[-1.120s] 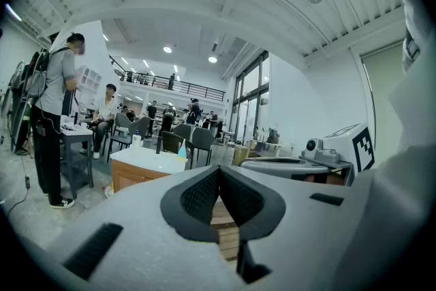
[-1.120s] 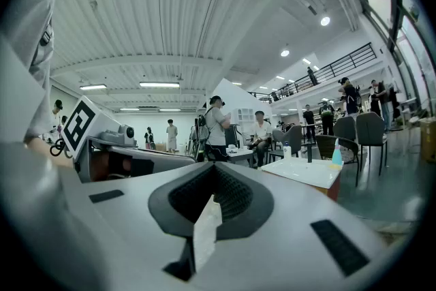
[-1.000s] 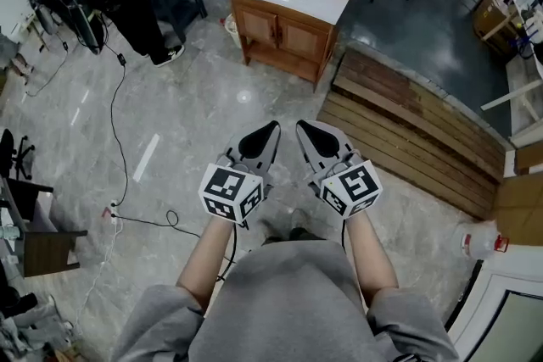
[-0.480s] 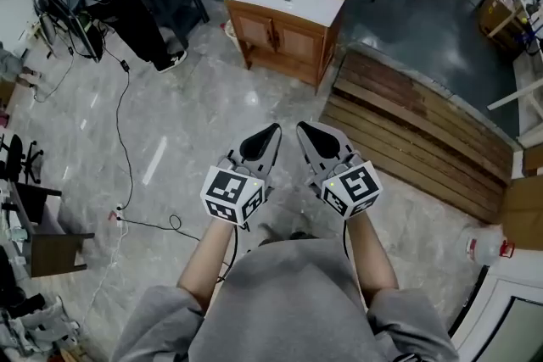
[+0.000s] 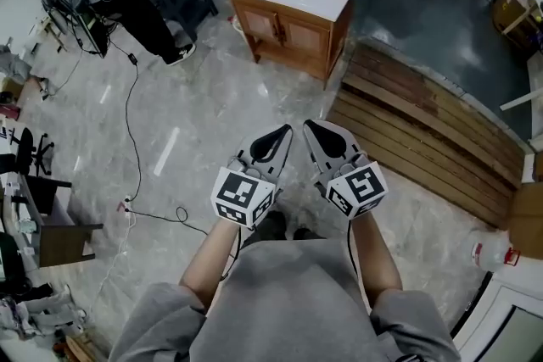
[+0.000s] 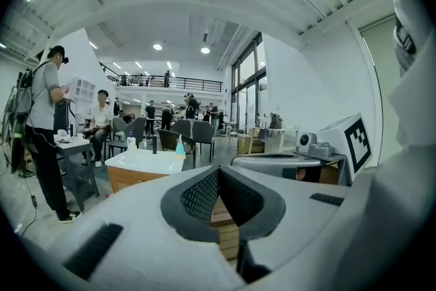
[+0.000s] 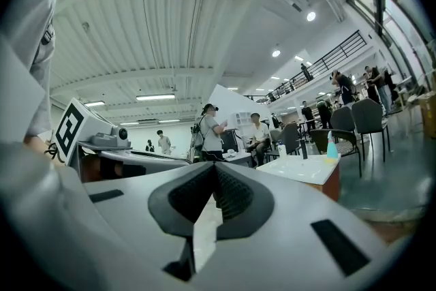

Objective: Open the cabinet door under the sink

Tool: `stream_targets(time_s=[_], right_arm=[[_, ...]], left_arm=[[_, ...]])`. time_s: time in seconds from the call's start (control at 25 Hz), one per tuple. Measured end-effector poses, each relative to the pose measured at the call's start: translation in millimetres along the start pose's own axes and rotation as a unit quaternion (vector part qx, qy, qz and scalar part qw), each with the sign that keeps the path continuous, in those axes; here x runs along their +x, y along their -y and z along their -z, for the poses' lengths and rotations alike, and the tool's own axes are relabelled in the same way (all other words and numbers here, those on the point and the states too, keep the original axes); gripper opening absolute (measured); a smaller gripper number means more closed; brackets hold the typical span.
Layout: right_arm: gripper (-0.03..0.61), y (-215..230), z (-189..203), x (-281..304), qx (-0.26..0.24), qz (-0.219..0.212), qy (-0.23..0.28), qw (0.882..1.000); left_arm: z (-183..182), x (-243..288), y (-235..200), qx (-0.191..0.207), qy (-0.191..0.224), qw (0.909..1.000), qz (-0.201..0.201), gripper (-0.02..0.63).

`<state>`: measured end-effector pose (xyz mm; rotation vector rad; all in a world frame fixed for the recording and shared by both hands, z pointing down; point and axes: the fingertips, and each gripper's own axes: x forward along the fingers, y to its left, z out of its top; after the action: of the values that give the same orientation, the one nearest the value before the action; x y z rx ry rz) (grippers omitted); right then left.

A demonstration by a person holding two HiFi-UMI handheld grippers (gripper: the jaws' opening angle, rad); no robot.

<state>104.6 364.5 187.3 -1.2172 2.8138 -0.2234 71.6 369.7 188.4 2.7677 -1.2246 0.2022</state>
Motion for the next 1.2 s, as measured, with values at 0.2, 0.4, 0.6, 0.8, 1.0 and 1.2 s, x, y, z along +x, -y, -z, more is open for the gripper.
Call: stream_targets(time_s=[0.2, 0.4, 0.6, 0.8, 1.0, 1.2], right_arm=[[0.009, 6, 8, 17, 0.003, -0.012, -0.006, 1.0], [0.009, 14, 11, 42, -0.001, -0.011, -0.011, 1.0], [0.008, 26, 7, 70, -0.004, -0.005, -0.015, 1.0], [0.008, 27, 3, 101, -0.01, 0.0, -0.017, 1.0], [0.008, 26, 4, 135, -0.017, 0.007, -0.023, 1.0], [0.008, 21, 5, 171, -0.024, 0.014, -0.029, 0.999]], left_arm=[[2, 11, -17, -0.01, 0.005, 0.9999, -0.004, 0.006], [3, 22, -41, -0.009, 0.009, 0.9999, 0.001, 0.006], [-4, 37, -69, -0.01, 0.013, 0.9999, 0.005, 0.006], [-7, 44, -101, -0.009, 0.013, 0.9998, 0.009, 0.006], [-8, 48, -134, -0.013, 0.015, 0.9996, 0.018, 0.008], [-7, 47, -172, -0.022, 0.015, 0.9994, 0.023, 0.008]])
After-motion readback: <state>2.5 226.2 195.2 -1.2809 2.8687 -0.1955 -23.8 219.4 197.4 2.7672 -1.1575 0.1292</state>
